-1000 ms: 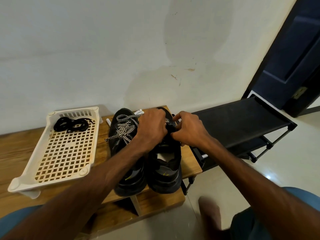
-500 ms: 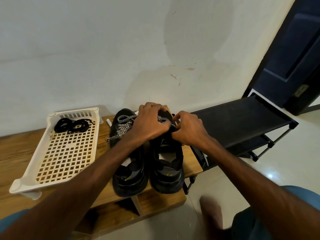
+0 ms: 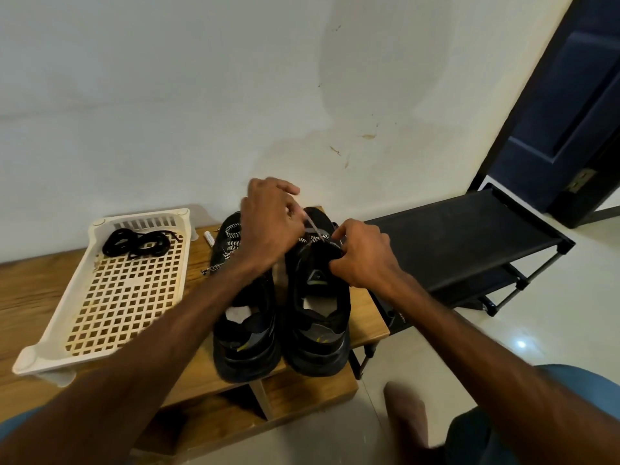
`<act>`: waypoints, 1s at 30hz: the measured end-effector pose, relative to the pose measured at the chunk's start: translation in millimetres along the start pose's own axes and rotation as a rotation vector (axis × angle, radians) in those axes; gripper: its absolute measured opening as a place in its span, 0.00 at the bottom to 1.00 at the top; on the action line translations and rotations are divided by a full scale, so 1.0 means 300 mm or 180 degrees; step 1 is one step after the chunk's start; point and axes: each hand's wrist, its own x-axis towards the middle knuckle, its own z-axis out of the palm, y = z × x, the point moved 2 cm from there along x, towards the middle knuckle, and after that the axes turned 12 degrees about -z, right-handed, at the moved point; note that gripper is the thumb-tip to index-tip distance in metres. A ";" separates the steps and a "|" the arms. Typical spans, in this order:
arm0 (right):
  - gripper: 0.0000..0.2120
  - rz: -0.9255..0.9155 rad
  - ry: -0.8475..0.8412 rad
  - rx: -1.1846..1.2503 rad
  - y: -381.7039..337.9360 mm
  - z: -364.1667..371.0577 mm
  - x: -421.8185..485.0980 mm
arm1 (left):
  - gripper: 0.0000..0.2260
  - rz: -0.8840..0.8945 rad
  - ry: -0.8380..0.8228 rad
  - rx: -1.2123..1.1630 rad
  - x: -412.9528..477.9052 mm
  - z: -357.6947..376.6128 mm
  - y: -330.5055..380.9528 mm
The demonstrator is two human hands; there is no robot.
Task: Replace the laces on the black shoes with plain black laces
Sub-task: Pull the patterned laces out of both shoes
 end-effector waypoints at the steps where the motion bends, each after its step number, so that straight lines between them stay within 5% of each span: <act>1: 0.24 0.0002 0.0012 0.0004 0.005 0.002 0.002 | 0.03 -0.0146 0.0293 -0.0201 0.030 -0.041 -0.022; 5: 0.26 0.0042 0.0025 0.0048 0.024 0.001 0.002 | 0.03 -0.0389 0.0706 0.0056 0.093 -0.133 -0.104; 9: 0.28 0.0019 0.0011 0.0009 0.018 0.004 -0.003 | 0.14 0.0432 -0.0227 0.0184 0.001 -0.045 -0.026; 13: 0.28 -0.0032 0.0081 -0.0102 0.000 0.008 -0.009 | 0.14 0.0789 -0.0844 0.1103 -0.075 0.064 0.029; 19: 0.29 0.0053 0.0091 -0.0078 0.003 0.005 -0.016 | 0.05 0.0695 -0.0216 0.1401 -0.022 0.012 0.044; 23: 0.28 0.0042 0.0108 -0.0035 0.010 0.003 -0.018 | 0.05 0.0221 0.0140 0.0633 0.049 -0.088 -0.012; 26: 0.28 0.0008 0.0151 -0.0063 0.000 0.010 -0.019 | 0.06 0.0181 -0.0634 0.0325 -0.001 -0.057 0.014; 30: 0.27 -0.0069 0.0198 -0.0198 -0.017 0.009 -0.023 | 0.10 0.0179 -0.1240 0.1204 -0.098 0.068 0.056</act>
